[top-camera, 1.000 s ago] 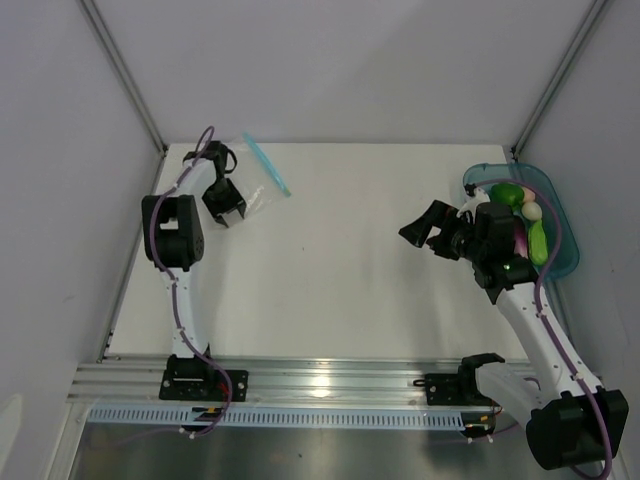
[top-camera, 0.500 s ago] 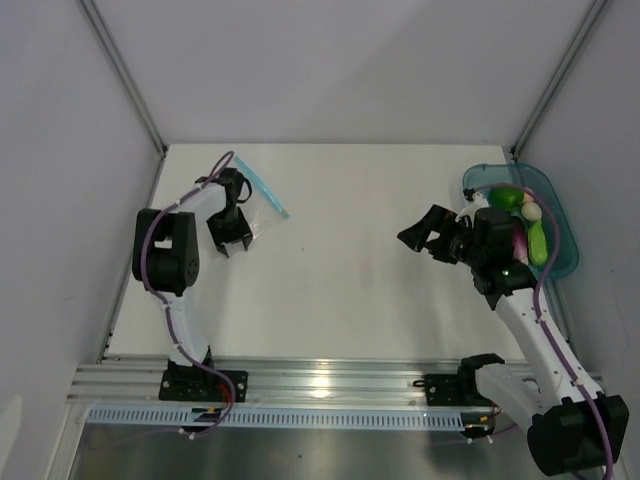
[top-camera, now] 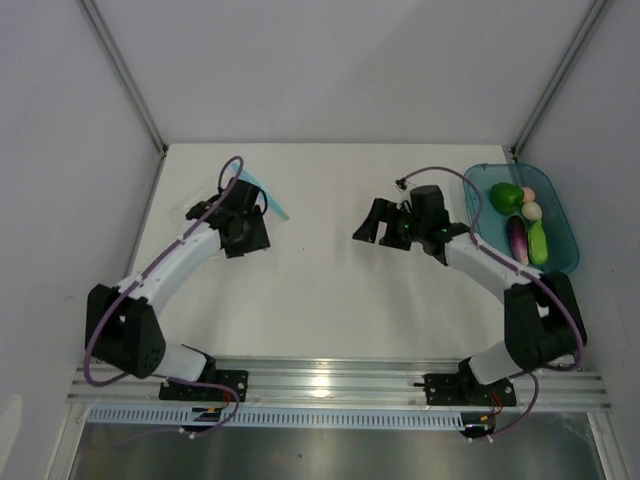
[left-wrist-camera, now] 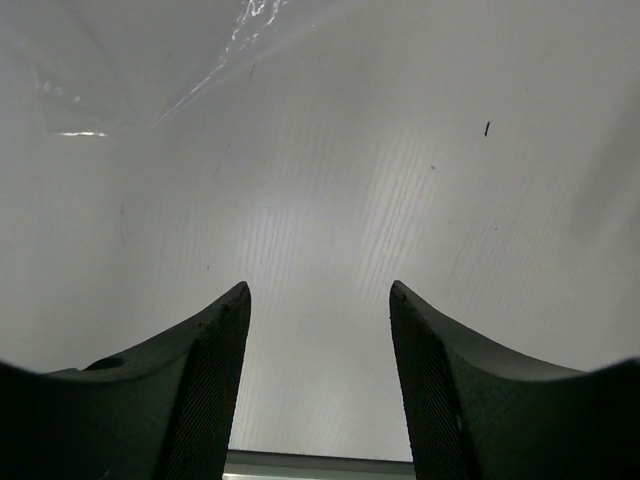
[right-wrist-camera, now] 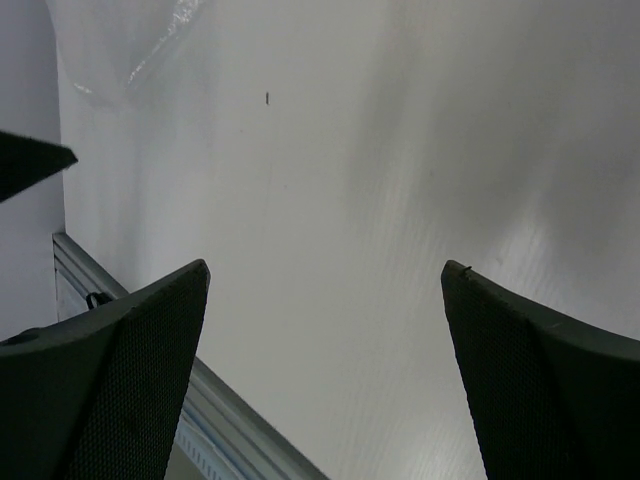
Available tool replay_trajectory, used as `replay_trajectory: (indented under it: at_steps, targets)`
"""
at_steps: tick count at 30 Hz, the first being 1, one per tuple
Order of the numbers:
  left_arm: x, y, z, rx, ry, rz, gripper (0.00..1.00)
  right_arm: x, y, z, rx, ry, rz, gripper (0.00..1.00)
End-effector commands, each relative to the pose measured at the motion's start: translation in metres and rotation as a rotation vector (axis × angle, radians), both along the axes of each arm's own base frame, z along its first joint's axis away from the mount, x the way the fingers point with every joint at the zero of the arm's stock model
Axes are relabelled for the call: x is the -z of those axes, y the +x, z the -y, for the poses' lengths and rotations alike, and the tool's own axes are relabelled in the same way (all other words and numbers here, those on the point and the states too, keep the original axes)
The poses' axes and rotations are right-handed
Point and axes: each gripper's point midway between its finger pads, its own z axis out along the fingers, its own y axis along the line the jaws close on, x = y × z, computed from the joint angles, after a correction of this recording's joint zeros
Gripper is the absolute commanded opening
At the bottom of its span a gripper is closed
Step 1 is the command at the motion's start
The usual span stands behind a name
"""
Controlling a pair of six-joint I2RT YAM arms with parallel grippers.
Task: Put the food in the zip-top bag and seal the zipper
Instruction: Move the zipper food storage bag to the corner of the board, then pick up the zipper food storage bag at the center of the board.
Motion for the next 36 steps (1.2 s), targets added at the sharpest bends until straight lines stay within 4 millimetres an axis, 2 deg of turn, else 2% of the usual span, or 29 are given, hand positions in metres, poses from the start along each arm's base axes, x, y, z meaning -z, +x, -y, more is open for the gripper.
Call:
replay_trajectory:
  at_steps: [1,2,3,5,6,7,9,12,13,15,16,18,20,21,23,25,26,28,30,32,33,36]
  targets:
    - [-0.026,-0.008,-0.011,-0.069,-0.019,0.124,0.61,-0.030,0.043,-0.045,-0.125,0.070,0.157,1.00]
    - [-0.032,-0.009,-0.015,-0.100,-0.017,0.142,0.64,-0.028,0.045,-0.056,-0.168,0.092,0.144,0.99]
    - [-0.041,-0.014,-0.024,-0.126,0.006,0.172,0.65,-0.018,0.061,-0.069,-0.184,0.096,0.125,0.99]
    - [-0.045,-0.016,-0.032,-0.176,0.018,0.191,0.77,-0.007,0.067,-0.087,-0.226,0.103,0.071,0.99]
    - [-0.044,-0.022,-0.041,-0.210,0.042,0.175,0.83,0.011,0.074,-0.095,-0.236,0.104,0.028,0.99]
    - [-0.048,-0.021,-0.047,-0.245,0.043,0.171,0.83,0.002,0.081,-0.104,-0.243,0.126,0.037,0.99]
    - [-0.043,-0.024,-0.053,-0.296,0.040,0.146,0.86,-0.001,0.081,-0.116,-0.242,0.172,0.022,0.99]
    - [-0.021,-0.032,-0.068,-0.436,0.001,0.068,0.86,-0.009,0.076,-0.126,-0.242,0.187,0.034,1.00]
    - [-0.011,-0.031,-0.063,-0.447,-0.056,0.046,0.86,-0.017,0.075,-0.127,-0.241,0.187,0.051,0.99]
    - [0.008,-0.036,-0.073,-0.554,-0.101,0.000,0.86,-0.024,0.070,-0.127,-0.234,0.174,0.067,0.99]
    - [0.009,-0.032,-0.076,-0.617,-0.136,0.006,0.86,-0.036,0.068,-0.126,-0.228,0.178,0.094,0.99]
    - [0.018,-0.032,-0.078,-0.666,-0.159,0.011,0.86,-0.039,0.063,-0.122,-0.222,0.179,0.105,0.99]
    - [0.018,-0.018,-0.079,-0.725,-0.240,0.060,0.86,-0.046,0.057,-0.115,-0.204,0.175,0.128,0.99]
    - [0.027,-0.022,-0.080,-0.765,-0.255,0.038,0.86,-0.050,0.055,-0.113,-0.201,0.175,0.138,0.99]
    - [0.027,-0.011,-0.083,-0.824,-0.325,0.070,0.86,-0.059,0.051,-0.108,-0.196,0.175,0.165,0.99]
    - [0.031,-0.007,-0.088,-0.871,-0.334,0.078,0.86,-0.057,0.046,-0.103,-0.190,0.160,0.173,0.99]
    - [0.030,-0.003,-0.088,-0.871,-0.341,0.090,0.86,-0.063,0.043,-0.100,-0.188,0.162,0.188,0.99]
    - [0.030,0.008,-0.091,-0.887,-0.347,0.121,0.87,-0.058,0.040,-0.095,-0.183,0.149,0.189,0.99]
    - [0.037,0.011,-0.093,-0.914,-0.353,0.110,0.89,-0.061,0.040,-0.090,-0.176,0.152,0.194,0.99]
    - [0.045,0.012,-0.094,-0.946,-0.369,0.096,0.91,-0.058,0.040,-0.082,-0.163,0.159,0.186,0.99]
    - [0.049,0.015,-0.094,-0.960,-0.373,0.094,0.96,-0.060,0.037,-0.079,-0.163,0.165,0.189,0.99]
    - [0.055,0.020,-0.092,-0.963,-0.378,0.080,1.00,-0.066,0.040,-0.068,-0.144,0.170,0.207,0.99]
